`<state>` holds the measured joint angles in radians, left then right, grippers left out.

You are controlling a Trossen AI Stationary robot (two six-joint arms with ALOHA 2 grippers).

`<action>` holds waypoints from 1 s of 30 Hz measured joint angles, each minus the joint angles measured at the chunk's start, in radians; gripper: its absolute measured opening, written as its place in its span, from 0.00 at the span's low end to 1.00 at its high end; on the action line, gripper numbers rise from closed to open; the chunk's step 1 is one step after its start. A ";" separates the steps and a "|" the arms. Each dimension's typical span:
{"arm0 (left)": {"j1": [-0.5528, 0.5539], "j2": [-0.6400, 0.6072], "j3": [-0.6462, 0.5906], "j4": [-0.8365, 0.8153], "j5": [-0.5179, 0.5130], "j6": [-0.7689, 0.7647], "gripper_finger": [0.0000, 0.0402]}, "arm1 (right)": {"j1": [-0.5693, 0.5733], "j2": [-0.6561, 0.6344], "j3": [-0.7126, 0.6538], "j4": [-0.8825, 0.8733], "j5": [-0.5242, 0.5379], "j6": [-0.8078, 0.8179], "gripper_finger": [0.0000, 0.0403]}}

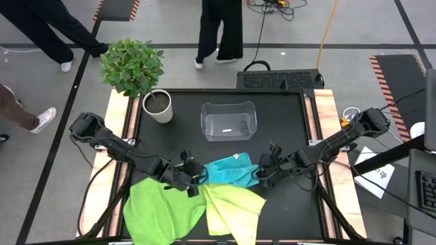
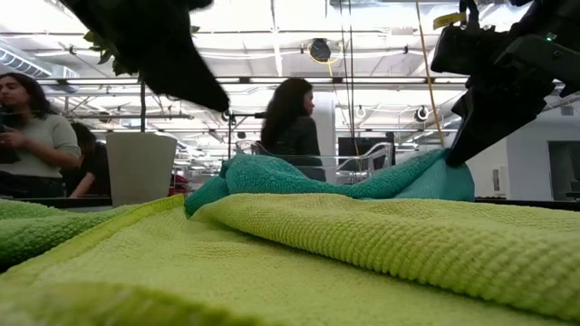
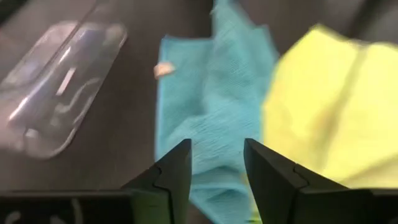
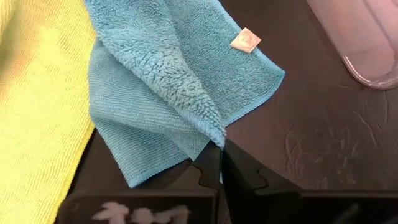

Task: Fold microfiber towels
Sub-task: Fold the blue towel

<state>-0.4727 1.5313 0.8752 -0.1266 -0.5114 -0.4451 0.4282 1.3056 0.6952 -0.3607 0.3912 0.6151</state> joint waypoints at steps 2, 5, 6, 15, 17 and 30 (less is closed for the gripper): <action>-0.026 -0.016 -0.001 -0.029 0.001 -0.006 0.38 | 0.000 0.000 0.000 0.005 -0.007 -0.007 0.00; -0.068 -0.032 0.001 -0.027 -0.022 -0.012 0.38 | 0.011 -0.008 0.000 0.012 -0.057 -0.022 0.00; -0.089 -0.032 0.001 -0.029 -0.048 -0.007 0.38 | 0.017 -0.010 0.000 0.026 -0.080 -0.032 0.00; -0.152 -0.040 -0.001 -0.077 -0.125 0.084 0.38 | 0.062 -0.010 0.000 0.133 -0.203 -0.137 0.09; -0.148 -0.040 -0.001 -0.103 -0.117 0.077 0.38 | 0.061 -0.010 0.000 0.132 -0.209 -0.138 0.15; -0.100 -0.040 -0.001 -0.141 -0.119 0.088 0.38 | 0.008 -0.033 0.000 0.170 -0.179 -0.095 0.48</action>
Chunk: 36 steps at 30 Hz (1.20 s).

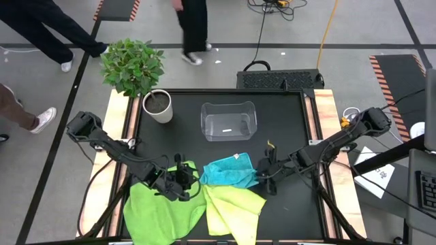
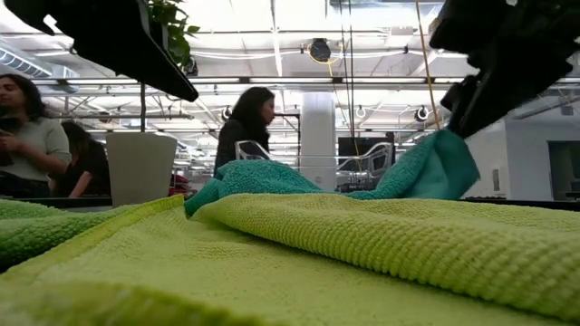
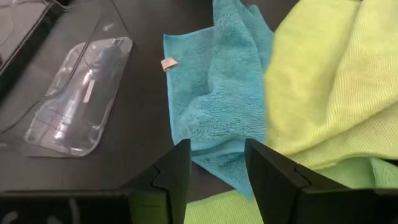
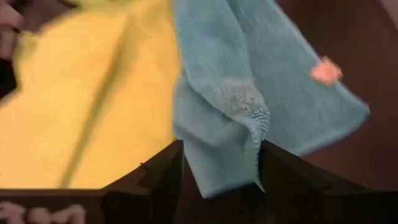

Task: Fold microfiber towels
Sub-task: Fold the blue towel

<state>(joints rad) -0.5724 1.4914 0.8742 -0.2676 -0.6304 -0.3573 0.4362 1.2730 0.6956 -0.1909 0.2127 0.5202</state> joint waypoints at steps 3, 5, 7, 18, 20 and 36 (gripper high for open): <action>0.000 0.000 0.000 0.000 0.000 0.019 0.38 | 0.002 -0.023 0.000 0.014 -0.001 -0.045 0.49; 0.000 0.000 0.000 -0.002 0.000 0.019 0.38 | 0.004 -0.042 0.000 0.014 0.000 -0.072 0.48; 0.003 0.000 0.000 0.000 0.000 0.019 0.38 | 0.004 -0.059 0.000 -0.001 0.001 -0.088 0.48; 0.034 0.000 0.000 0.086 0.002 0.228 0.38 | 0.005 -0.117 -0.014 -0.063 0.151 -0.189 0.47; 0.052 0.000 0.000 0.164 0.011 0.192 0.38 | 0.005 -0.113 -0.048 -0.030 0.149 -0.192 0.47; -0.013 0.275 0.000 0.712 0.035 0.041 0.27 | 0.126 -0.114 -0.485 0.822 0.158 -0.263 0.20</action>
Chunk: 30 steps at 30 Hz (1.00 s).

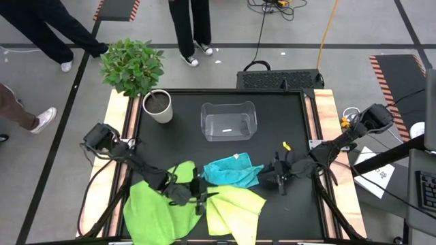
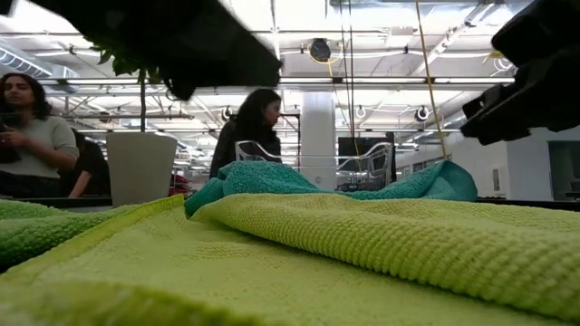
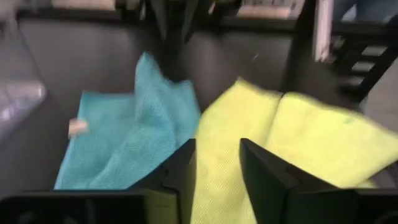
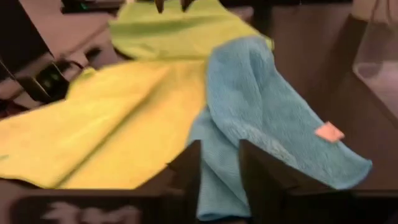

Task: Fold microfiber towels
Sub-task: Fold the blue towel

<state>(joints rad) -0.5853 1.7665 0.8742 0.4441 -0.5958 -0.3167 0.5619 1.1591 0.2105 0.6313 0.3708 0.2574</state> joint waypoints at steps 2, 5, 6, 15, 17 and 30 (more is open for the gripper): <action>-0.039 -0.002 0.001 0.010 -0.082 0.052 0.20 | 0.019 0.000 -0.014 0.031 0.003 -0.017 0.09; -0.102 -0.001 0.000 0.025 -0.221 0.137 0.05 | 0.056 0.000 -0.015 0.044 0.059 -0.036 0.02; -0.118 -0.004 0.000 0.024 -0.255 0.143 0.03 | 0.067 0.000 -0.015 0.047 0.078 -0.036 0.02; -0.087 -0.008 0.000 -0.036 -0.081 -0.109 0.05 | 0.053 0.000 -0.015 0.054 0.104 -0.043 0.00; -0.066 -0.008 0.000 -0.065 -0.046 -0.153 0.05 | 0.038 0.000 -0.015 0.059 0.100 -0.045 0.00; -0.027 -0.003 0.000 -0.301 0.046 -0.433 0.20 | -0.003 0.000 -0.015 -0.001 0.018 -0.003 0.00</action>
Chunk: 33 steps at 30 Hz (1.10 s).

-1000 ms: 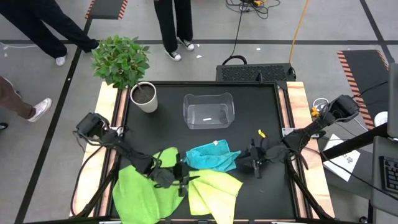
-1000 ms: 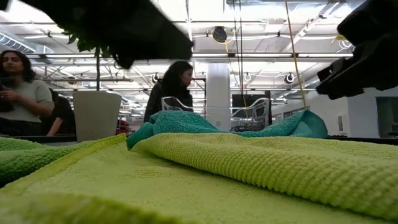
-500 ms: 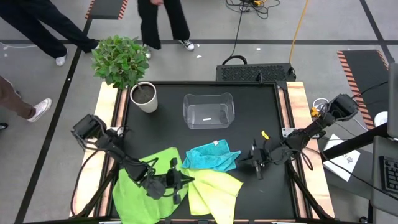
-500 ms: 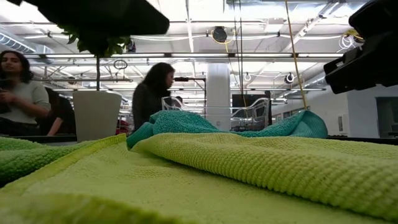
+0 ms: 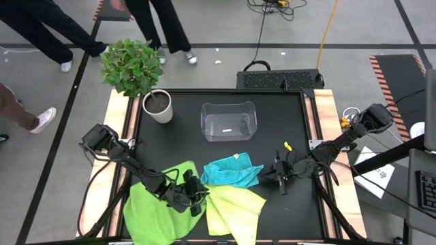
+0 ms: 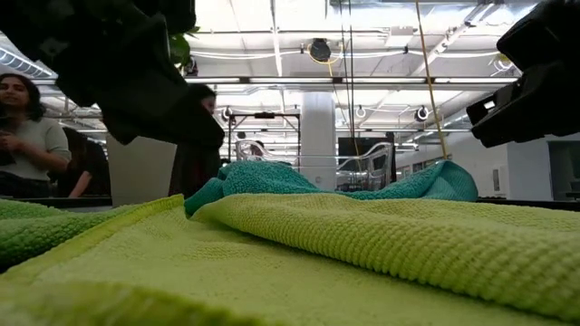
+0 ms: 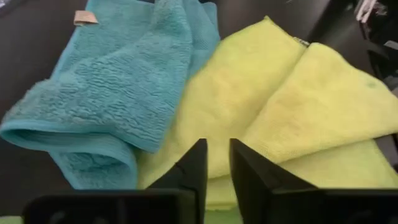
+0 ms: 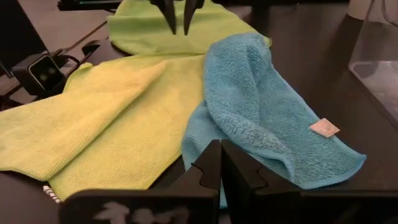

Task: Fold microfiber towels
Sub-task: Fold the blue towel

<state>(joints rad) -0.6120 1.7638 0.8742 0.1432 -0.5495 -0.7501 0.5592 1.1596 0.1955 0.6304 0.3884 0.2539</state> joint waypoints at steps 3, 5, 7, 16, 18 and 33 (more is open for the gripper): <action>0.003 0.000 0.000 0.020 -0.006 -0.043 0.30 | -0.012 0.000 0.000 -0.023 -0.002 0.009 0.00; 0.009 0.003 0.000 0.017 -0.025 -0.075 0.36 | -0.024 0.000 0.000 -0.037 -0.018 0.018 0.00; 0.019 0.019 0.000 0.022 -0.035 -0.111 0.41 | -0.038 0.001 0.000 -0.048 -0.033 0.019 0.00; 0.035 0.089 0.000 0.065 -0.031 -0.146 0.53 | -0.091 0.054 0.000 -0.039 -0.080 0.019 0.00; 0.035 0.090 0.000 0.060 -0.047 -0.146 0.53 | -0.099 0.069 0.001 -0.037 -0.080 0.022 0.00; 0.027 0.090 0.000 0.070 -0.048 0.035 0.53 | -0.126 0.099 0.001 0.004 -0.080 0.033 0.00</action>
<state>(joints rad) -0.5846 1.8538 0.8742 0.2134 -0.5970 -0.7149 0.4328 1.2591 0.1963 0.6342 0.3088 0.2867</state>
